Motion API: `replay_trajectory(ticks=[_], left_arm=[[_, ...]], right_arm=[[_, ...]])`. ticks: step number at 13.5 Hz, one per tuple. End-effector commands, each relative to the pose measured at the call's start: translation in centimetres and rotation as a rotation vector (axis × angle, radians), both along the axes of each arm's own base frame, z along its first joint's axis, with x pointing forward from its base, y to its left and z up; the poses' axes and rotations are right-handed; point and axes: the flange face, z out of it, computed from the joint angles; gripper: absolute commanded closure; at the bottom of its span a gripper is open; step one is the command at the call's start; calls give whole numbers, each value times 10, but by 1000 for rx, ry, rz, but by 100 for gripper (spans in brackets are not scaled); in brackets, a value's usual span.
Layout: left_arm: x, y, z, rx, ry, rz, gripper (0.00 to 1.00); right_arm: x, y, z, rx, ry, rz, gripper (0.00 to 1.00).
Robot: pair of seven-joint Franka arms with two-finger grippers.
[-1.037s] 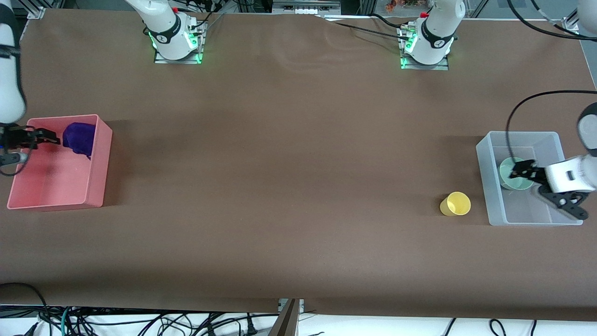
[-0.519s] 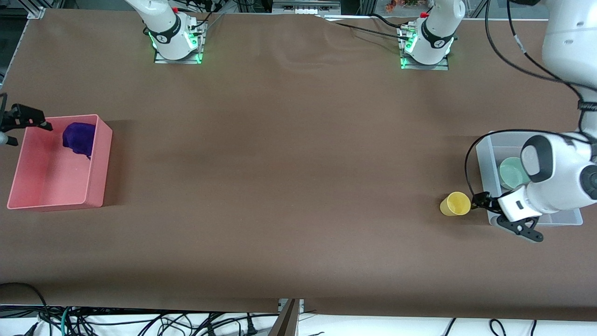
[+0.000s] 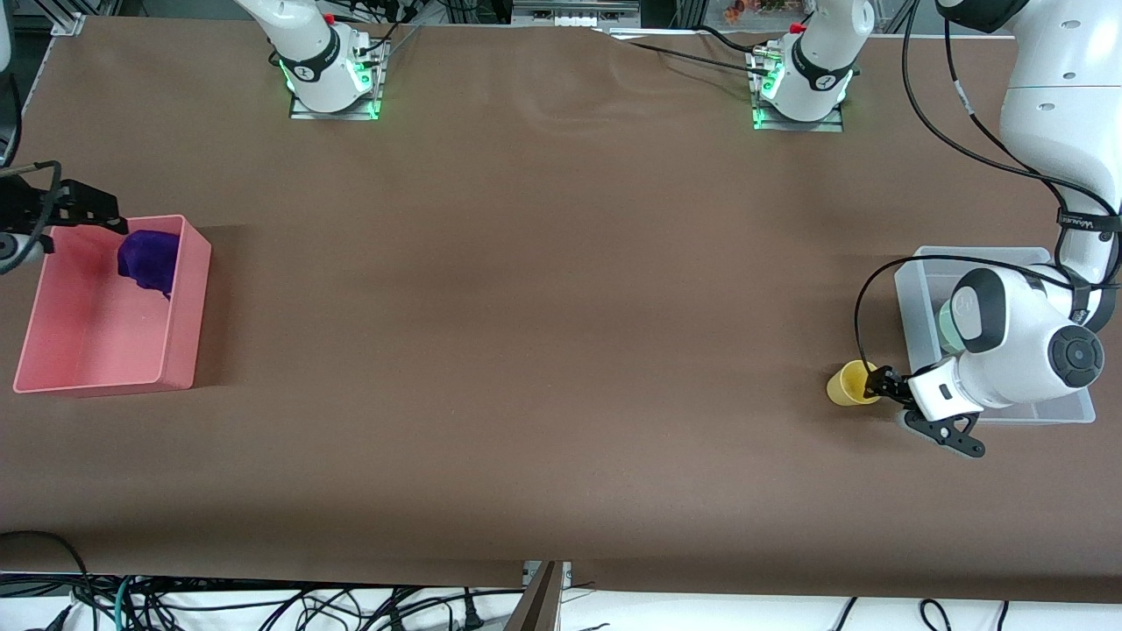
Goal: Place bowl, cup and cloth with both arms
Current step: 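Grasp the yellow cup with the left gripper while the right gripper withdraws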
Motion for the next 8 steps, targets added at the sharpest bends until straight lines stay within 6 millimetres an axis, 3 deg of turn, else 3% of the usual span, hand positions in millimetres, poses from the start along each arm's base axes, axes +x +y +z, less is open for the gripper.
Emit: replay_trajectory(ticks=[1,2,3,5,8], left_arm=[[0,-6,-12,-12,20,-7,93],[0,-7,-10,-12,18,-8,100],[1,-9,-7,-11,19,-11,100],[1,-11,7,-12,17,-11,100],[-5,-9,68,3,55,-16,100]], right_arm=[[-17,-12,44,-26,-77,-32,0],[-16,-18,42,-41,-82,-31,0],[-18,-15,43,-65,-69,-28,0],[-24,7,45,-68,-37,-64,0],[-29,13,45,-49,-7,-145,0]])
